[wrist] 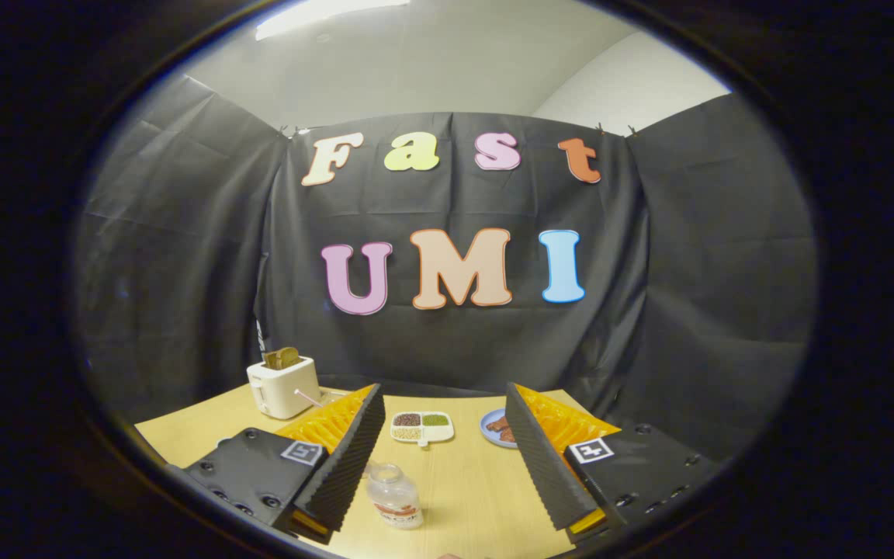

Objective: Take the bottle from table, then pour the juice into the cup, finally place the bottle on the coaster

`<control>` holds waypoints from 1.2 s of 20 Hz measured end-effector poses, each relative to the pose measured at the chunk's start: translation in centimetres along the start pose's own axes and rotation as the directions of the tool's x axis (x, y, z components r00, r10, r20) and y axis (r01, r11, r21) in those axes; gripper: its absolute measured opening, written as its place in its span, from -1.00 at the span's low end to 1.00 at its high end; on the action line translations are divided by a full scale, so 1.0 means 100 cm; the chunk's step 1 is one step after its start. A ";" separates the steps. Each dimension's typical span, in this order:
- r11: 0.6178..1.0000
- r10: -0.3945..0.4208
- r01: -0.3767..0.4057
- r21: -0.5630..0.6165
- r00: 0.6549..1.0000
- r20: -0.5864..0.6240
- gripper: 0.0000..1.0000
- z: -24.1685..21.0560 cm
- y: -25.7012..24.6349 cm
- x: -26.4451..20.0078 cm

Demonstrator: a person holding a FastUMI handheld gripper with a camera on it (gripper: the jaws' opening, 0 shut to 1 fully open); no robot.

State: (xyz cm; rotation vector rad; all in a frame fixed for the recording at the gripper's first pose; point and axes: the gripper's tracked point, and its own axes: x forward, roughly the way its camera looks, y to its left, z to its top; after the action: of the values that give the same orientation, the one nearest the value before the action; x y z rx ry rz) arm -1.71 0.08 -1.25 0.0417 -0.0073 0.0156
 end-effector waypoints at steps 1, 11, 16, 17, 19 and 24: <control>1.000 -0.002 0.002 0.001 1.000 -0.009 0.96 -0.007 0.000 0.000; 0.994 0.103 -0.096 0.054 0.985 -0.137 0.95 -0.114 0.034 0.005; 0.990 0.130 -0.118 0.076 0.973 -0.191 0.94 -0.171 0.049 0.006; 0.989 0.137 -0.122 0.084 0.969 -0.205 0.94 -0.181 0.052 0.007; 0.987 0.149 -0.130 0.097 0.963 -0.226 0.94 -0.198 0.056 0.009; 0.987 0.150 -0.128 0.095 0.948 -0.282 0.94 -0.235 0.060 0.022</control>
State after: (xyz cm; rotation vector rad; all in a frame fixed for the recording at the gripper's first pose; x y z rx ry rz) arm 0.55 7.06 -24.50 0.1148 0.2831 0.1632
